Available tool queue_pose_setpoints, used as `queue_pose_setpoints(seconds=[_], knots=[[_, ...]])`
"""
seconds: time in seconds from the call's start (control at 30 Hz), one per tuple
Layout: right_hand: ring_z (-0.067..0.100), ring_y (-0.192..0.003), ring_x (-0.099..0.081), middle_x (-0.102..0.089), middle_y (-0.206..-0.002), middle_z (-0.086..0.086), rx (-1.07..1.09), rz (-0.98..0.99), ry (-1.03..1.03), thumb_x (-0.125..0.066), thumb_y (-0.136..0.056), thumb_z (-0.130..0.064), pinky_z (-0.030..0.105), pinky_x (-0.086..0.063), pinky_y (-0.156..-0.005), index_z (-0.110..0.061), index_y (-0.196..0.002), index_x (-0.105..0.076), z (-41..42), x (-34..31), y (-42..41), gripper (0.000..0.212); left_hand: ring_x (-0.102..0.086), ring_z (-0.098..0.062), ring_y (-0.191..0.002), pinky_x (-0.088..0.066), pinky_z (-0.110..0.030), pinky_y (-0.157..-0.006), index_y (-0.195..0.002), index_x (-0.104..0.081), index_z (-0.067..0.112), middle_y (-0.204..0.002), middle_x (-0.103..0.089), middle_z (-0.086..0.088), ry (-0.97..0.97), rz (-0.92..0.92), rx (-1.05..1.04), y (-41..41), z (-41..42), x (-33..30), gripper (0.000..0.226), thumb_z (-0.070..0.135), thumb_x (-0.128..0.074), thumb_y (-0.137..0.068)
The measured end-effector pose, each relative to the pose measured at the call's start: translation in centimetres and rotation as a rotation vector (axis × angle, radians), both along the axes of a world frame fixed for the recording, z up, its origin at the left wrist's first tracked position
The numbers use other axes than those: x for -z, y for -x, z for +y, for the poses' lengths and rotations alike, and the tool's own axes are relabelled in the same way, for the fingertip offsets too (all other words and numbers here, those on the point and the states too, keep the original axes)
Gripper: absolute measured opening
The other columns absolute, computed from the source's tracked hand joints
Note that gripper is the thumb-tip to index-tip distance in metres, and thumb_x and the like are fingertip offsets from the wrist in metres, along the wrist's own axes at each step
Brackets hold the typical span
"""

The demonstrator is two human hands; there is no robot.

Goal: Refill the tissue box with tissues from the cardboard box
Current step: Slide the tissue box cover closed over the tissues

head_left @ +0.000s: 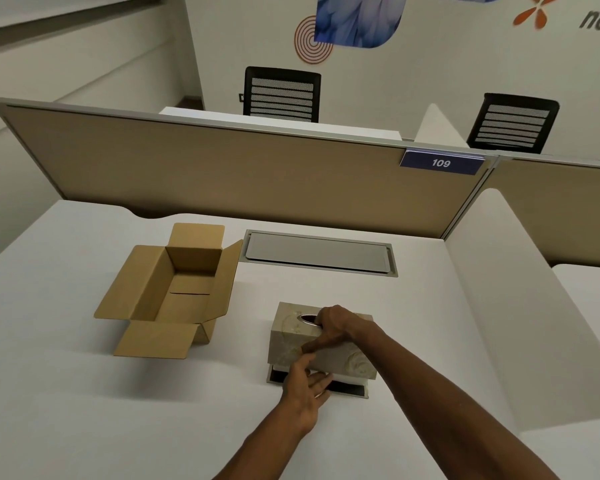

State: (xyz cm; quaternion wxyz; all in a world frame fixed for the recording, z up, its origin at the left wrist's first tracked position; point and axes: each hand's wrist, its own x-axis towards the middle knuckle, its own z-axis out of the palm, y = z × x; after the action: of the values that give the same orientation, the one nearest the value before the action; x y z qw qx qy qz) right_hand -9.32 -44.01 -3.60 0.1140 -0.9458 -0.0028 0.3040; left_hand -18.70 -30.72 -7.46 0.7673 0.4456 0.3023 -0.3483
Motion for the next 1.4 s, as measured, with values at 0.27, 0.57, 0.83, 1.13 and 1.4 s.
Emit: queue_pose_setpoints(seconds=[0.27,0.57,0.83,1.13,1.4], knots=[[0.027,-0.091,-0.064,-0.071,-0.111,0.014,-0.002,-0.141,0.060,-0.062,-0.081,-0.075,0.033,-0.048,-0.076,-0.010,-0.126,-0.065,1.0,0.6,2.9,0.079,-0.066,-0.035,-0.112,-0.042,-0.052,-0.107,-0.127,-0.058,0.006,-0.121,-0.066,-0.021,0.005,0.018,0.044,0.8,1.0,1.2,0.039,0.029,-0.058,-0.096],[0.028,-0.124,-0.050,-0.055,-0.138,0.007,0.038,-0.383,-0.002,-0.051,-0.083,-0.072,0.042,-0.042,-0.108,-0.021,-0.143,-0.054,1.8,3.4,8.0,0.079,-0.060,-0.037,-0.116,-0.040,-0.053,-0.105,-0.115,-0.067,0.003,-0.119,-0.067,-0.021,-0.018,0.027,0.088,1.9,2.4,1.9,0.027,0.014,-0.053,-0.094],[0.031,-0.136,-0.049,-0.052,-0.150,0.011,0.027,-0.547,0.010,-0.041,-0.091,-0.067,0.042,-0.037,-0.117,-0.010,-0.152,-0.044,2.4,4.2,10.5,0.084,-0.062,-0.040,-0.115,-0.044,-0.053,-0.101,-0.110,-0.067,-0.002,-0.120,-0.067,-0.024,-0.022,0.008,0.121,2.2,3.0,2.0,0.026,0.007,-0.048,-0.094],[0.033,-0.121,-0.061,-0.064,-0.134,0.012,0.058,-0.614,0.054,-0.044,-0.090,-0.069,0.045,-0.049,-0.107,-0.008,-0.136,-0.061,2.8,5.4,11.4,0.078,-0.062,-0.042,-0.114,-0.044,-0.055,-0.102,-0.101,-0.066,-0.002,-0.119,-0.067,-0.024,-0.028,0.010,0.124,2.6,3.3,2.1,0.025,0.006,-0.043,-0.098],[0.036,-0.123,-0.061,-0.065,-0.132,0.014,0.133,-0.712,0.059,-0.059,-0.085,-0.062,0.049,-0.047,-0.109,-0.009,-0.124,-0.069,2.1,7.5,13.4,0.067,-0.062,-0.035,-0.111,-0.048,-0.047,-0.100,-0.128,-0.059,0.006,-0.118,-0.065,-0.013,-0.272,-0.065,0.141,1.5,4.8,3.0,0.034,0.021,-0.057,-0.098]])
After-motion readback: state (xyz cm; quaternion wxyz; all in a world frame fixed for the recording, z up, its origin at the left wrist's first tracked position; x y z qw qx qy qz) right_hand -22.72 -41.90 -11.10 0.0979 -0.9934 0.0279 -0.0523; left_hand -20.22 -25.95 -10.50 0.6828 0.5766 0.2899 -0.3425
